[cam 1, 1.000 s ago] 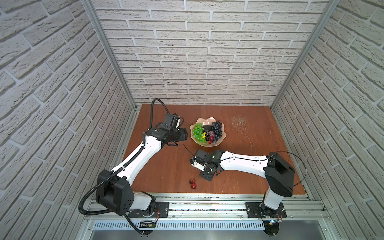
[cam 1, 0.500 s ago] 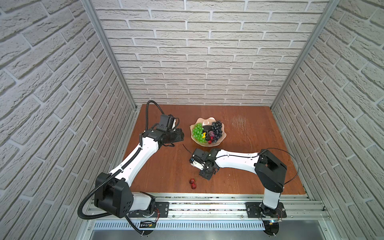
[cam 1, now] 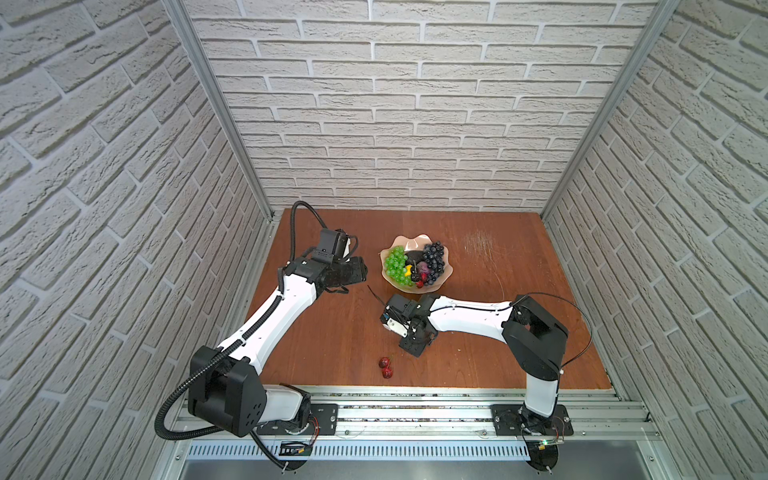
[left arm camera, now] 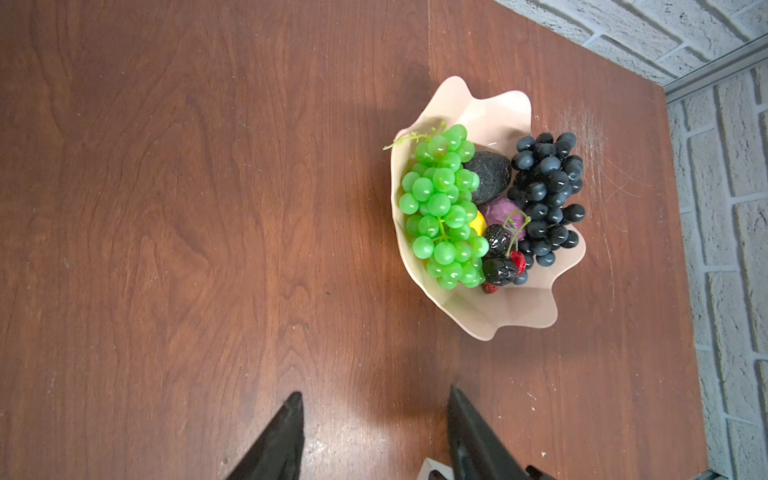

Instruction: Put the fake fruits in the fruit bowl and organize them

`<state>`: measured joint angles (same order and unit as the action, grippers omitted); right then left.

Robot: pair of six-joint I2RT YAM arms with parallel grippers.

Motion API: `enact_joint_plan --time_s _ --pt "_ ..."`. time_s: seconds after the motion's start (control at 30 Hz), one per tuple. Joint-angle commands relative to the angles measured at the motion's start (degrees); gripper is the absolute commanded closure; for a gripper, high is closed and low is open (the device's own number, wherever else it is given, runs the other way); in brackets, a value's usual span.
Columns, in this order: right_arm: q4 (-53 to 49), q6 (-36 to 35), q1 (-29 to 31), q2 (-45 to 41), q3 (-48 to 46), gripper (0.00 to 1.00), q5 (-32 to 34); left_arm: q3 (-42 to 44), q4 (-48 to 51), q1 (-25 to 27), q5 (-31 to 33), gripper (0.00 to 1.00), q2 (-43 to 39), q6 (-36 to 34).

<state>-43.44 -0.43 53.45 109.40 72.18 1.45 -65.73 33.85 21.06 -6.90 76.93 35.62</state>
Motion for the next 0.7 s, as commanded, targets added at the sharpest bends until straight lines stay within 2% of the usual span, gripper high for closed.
enact_joint_plan --time_s 0.0,0.07,0.23,0.67 --pt "1.03 0.77 -0.12 0.32 -1.39 0.82 -1.08 0.94 -0.91 -0.4 0.64 0.44 -2.02 -0.28" --pt "0.72 0.96 -0.1 -0.32 -1.06 0.89 -0.86 1.09 -0.89 -0.4 0.83 0.44 -2.18 -0.14" --pt "-0.54 1.46 -0.19 -3.32 0.09 0.94 -0.15 1.44 -0.89 -0.49 1.09 0.44 -2.61 -0.09" --pt "-4.95 3.05 -1.57 -11.35 6.38 0.94 -1.67 1.73 -0.8 -0.46 1.43 0.44 -2.86 -0.05"
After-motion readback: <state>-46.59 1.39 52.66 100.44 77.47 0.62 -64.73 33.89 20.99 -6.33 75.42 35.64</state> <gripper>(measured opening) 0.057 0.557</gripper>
